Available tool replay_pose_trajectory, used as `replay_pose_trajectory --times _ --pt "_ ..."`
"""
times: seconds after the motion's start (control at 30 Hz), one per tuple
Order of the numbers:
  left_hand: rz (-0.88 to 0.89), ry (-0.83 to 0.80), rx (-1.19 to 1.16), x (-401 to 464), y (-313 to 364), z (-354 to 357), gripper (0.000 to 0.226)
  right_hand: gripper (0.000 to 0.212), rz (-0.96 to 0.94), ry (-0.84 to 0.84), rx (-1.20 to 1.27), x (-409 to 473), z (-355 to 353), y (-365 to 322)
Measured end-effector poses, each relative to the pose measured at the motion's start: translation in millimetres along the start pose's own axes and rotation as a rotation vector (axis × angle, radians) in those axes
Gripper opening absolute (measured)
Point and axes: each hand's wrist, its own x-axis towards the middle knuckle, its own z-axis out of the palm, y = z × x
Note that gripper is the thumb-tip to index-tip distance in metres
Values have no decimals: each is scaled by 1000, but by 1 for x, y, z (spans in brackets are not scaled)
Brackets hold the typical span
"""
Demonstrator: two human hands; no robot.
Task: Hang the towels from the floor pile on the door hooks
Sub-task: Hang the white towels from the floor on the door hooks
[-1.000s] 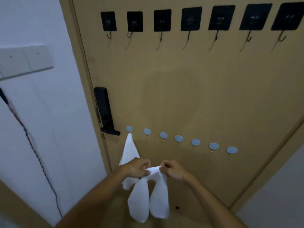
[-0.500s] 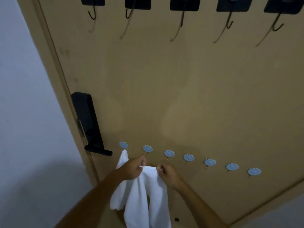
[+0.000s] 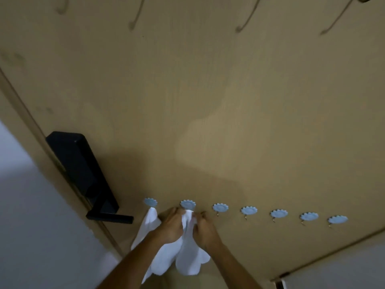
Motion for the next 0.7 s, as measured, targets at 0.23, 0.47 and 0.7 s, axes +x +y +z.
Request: replay_pose_trajectory --times 0.23,0.47,0.7 --pt "-65 85 -152 6 3 20 30 62 119 30 43 6 36 4" --pt "-148 13 -352 16 -9 26 29 28 236 -102 237 3 27 -5" --pt "-123 -72 -383 11 0 23 30 34 252 -146 156 8 20 -1"
